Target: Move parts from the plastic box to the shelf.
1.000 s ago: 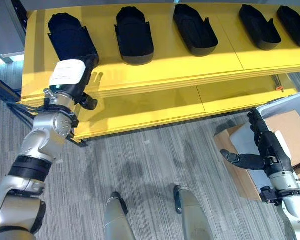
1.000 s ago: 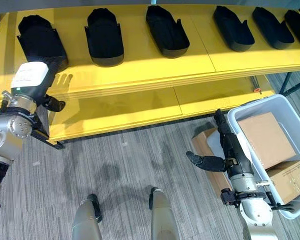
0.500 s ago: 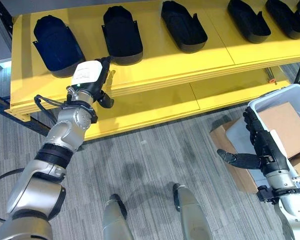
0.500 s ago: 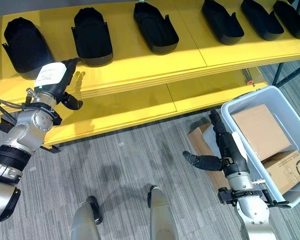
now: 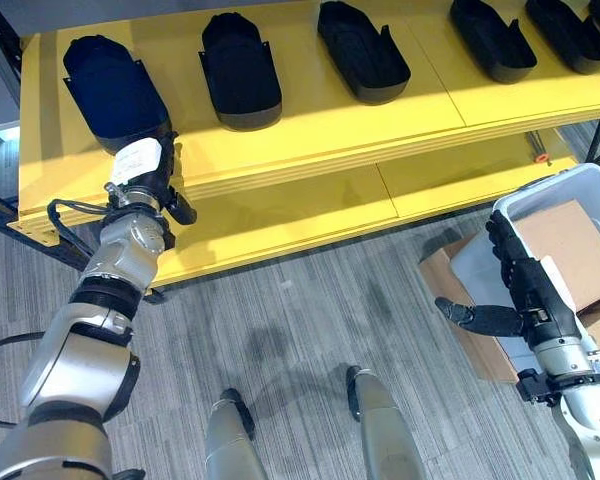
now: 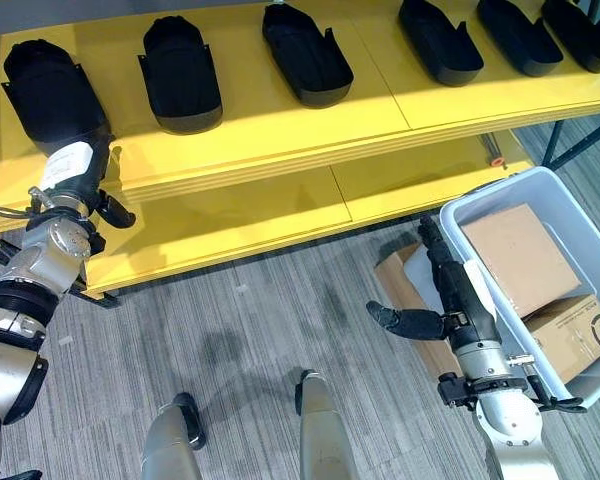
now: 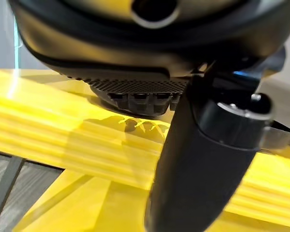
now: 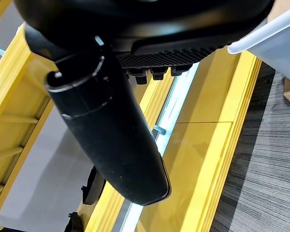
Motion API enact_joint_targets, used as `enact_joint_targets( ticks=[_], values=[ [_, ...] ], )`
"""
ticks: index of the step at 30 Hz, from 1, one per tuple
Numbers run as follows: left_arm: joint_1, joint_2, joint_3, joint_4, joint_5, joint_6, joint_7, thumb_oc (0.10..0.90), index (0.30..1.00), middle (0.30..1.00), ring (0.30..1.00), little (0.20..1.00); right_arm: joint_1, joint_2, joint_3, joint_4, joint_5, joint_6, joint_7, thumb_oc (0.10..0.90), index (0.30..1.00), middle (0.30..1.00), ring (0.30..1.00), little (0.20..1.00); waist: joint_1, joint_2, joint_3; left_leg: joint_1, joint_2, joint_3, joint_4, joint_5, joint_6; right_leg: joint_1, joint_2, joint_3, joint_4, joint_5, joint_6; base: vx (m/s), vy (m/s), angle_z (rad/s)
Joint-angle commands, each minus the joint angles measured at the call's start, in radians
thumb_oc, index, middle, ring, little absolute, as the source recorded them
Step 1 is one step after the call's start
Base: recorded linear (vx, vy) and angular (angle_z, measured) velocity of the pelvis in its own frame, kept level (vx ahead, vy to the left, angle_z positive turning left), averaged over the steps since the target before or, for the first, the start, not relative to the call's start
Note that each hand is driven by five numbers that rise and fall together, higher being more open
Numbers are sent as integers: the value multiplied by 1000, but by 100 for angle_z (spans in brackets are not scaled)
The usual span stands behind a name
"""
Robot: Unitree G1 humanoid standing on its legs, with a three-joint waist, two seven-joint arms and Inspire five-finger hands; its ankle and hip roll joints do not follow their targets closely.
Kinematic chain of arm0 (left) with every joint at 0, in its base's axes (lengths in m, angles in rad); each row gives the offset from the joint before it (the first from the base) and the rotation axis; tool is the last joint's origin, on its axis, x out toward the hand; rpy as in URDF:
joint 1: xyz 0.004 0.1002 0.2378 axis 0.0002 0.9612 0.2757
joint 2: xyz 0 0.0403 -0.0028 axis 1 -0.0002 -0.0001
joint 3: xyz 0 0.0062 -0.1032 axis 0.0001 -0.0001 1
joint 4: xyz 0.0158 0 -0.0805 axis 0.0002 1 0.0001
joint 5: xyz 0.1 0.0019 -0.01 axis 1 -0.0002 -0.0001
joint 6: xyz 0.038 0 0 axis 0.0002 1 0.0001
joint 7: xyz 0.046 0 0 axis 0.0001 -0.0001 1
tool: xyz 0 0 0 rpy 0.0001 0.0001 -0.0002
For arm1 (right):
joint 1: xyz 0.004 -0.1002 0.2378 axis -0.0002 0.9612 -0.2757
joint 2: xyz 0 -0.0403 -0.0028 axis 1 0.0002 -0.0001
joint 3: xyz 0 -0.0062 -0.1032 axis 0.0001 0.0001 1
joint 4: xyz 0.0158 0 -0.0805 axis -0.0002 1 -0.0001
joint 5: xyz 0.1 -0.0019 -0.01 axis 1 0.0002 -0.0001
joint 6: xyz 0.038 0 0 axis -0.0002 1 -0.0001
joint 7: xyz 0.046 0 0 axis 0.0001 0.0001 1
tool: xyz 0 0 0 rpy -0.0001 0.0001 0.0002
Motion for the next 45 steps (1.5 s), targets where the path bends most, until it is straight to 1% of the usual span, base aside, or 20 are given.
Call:
enact_joint_targets(
  ticks=[1,2,3,4,14,26,27,28,29,30,31,32,33,34,35,36,37,39,40,45],
  values=[
    [-151,59,-18,45,-21,-41,78,900,1000,1000,1000,1000,-10,-53,-55,-114,60,-117,-44,900,1000,1000,1000,1000,-15,9,-94,37,17,-53,-51,18,30,78,-33,-5,-53,63,-7,82,10,-2],
    [-162,66,-20,81,-28,-42,77,900,1000,1000,1000,1000,-7,-54,-57,-119,61,-120,-42,900,1000,1000,1000,1000,-16,9,-93,36,19,-52,-50,18,29,77,-34,-3,-52,64,-6,0,11,-4],
    [-164,67,-21,82,-28,-43,77,900,1000,1000,1000,1000,-8,-53,-57,-119,62,-121,-42,900,1000,1000,1000,1000,-15,8,-90,25,18,-49,-54,42,37,67,-34,-5,-57,84,-12,0,0,0],
    [-169,70,-26,95,-27,-42,77,900,1000,1000,1000,1000,-6,-56,-56,-119,64,-121,-40,900,1000,1000,1000,1000,-16,8,-93,35,19,-51,-50,18,29,76,-33,-3,-51,64,-6,0,0,0],
    [-212,98,-48,179,-45,-45,73,900,1000,1000,1000,1000,11,-63,-67,-117,71,-133,-42,900,1000,1000,1000,1000,-18,5,-93,38,19,-50,-47,17,28,71,-33,2,-48,65,-3,8,1,0],
    [-221,131,-53,197,-40,-43,71,900,1000,1000,1000,1000,21,-62,-75,-117,75,-139,-40,900,1000,1000,1000,1000,-13,5,-95,41,20,-50,-50,20,26,79,-34,-1,-48,64,-3,-7,0,0],
    [-223,133,-53,197,-39,-43,71,900,1000,1000,1000,1000,19,-61,-74,-119,75,-139,-40,900,1000,1000,1000,1000,-13,5,-92,30,19,-47,-56,46,34,69,-35,-4,-55,87,-9,-85,-4,1],
    [-221,135,-54,198,-38,-42,70,900,1000,1000,1000,1000,20,-60,-74,-120,79,-139,-39,900,1000,1000,1000,1000,-12,6,-92,30,19,-47,-56,47,34,70,-35,-4,-55,87,-9,0,0,0],
    [-219,136,-55,198,-36,-42,68,900,1000,1000,1000,1000,21,-61,-73,-120,80,-137,-36,900,1000,1000,1000,1000,-12,7,-95,41,19,-51,-53,24,26,80,-35,-3,-50,66,-4,0,0,0],
    [-218,137,-53,199,-37,-42,67,900,1000,1000,1000,1000,20,-61,-74,-120,80,-136,-35,900,1000,1000,1000,1000,-11,6,-92,31,18,-47,-58,48,34,70,-35,-5,-55,87,-9,74,0,3],
    [-217,137,-53,200,-37,-42,66,900,1000,1000,1000,1000,21,-62,-73,-120,80,-136,-35,900,1000,1000,1000,1000,-11,7,-95,41,19,-50,-53,24,26,80,-35,-3,-50,66,-4,0,0,0],
    [-211,142,-51,200,-35,-41,64,900,1000,1000,1000,1000,19,-64,-72,-119,78,-135,-35,900,1000,1000,1000,1000,-9,7,-95,41,18,-51,-54,24,26,81,-35,-3,-51,67,-3,0,0,0],
    [-209,149,-47,201,-34,-41,63,900,1000,1000,1000,1000,19,-64,-73,-119,78,-135,-35,900,1000,1000,1000,1000,-8,7,-91,31,18,-47,-60,50,34,71,-35,-5,-56,87,-9,-85,5,0],
    [-208,150,-46,200,-35,-41,63,900,1000,1000,1000,1000,19,-64,-74,-119,77,-136,-35,900,1000,1000,1000,1000,-7,7,-91,31,18,-47,-59,50,34,71,-35,-5,-55,88,-9,0,0,0],
    [-206,155,-44,205,-36,-40,62,900,1000,1000,1000,1000,20,-64,-73,-117,77,-135,-35,900,1000,1000,1000,1000,-7,8,-95,41,18,-50,-56,26,26,80,-35,-4,-50,67,-4,0,0,0],
    [-205,160,-45,206,-36,-40,62,900,1000,1000,1000,1000,21,-65,-75,-118,76,-135,-35,900,1000,1000,1000,1000,-7,8,-91,32,17,-47,-61,50,35,70,-36,-6,-55,88,-9,74,5,1],
    [-205,164,-47,209,-34,-40,61,900,1000,1000,1000,1000,23,-66,-75,-118,77,-134,-34,900,1000,1000,1000,1000,-7,8,-94,42,18,-50,-57,26,27,80,-36,-4,-51,68,-3,0,0,0],
    [-205,167,-47,213,-33,-40,60,900,1000,1000,1000,1000,23,-68,-74,-116,77,-134,-31,900,1000,1000,1000,1000,-5,8,-92,42,17,-50,-52,24,27,81,-36,-4,-49,66,-2,-5,4,0],
    [-205,170,-47,212,-32,-39,59,900,1000,1000,1000,1000,23,-67,-75,-117,77,-134,-31,900,1000,1000,1000,1000,-5,8,-90,31,16,-47,-59,49,35,70,-37,-6,-54,88,-8,-81,6,-1],
    [-198,186,-45,212,-24,-39,56,900,1000,1000,1000,1000,22,-68,-76,-118,78,-135,-27,900,1000,1000,1000,1000,-2,8,-88,32,15,-47,-59,49,36,73,-38,-8,-56,89,-8,-1,2,1]
  ],
)
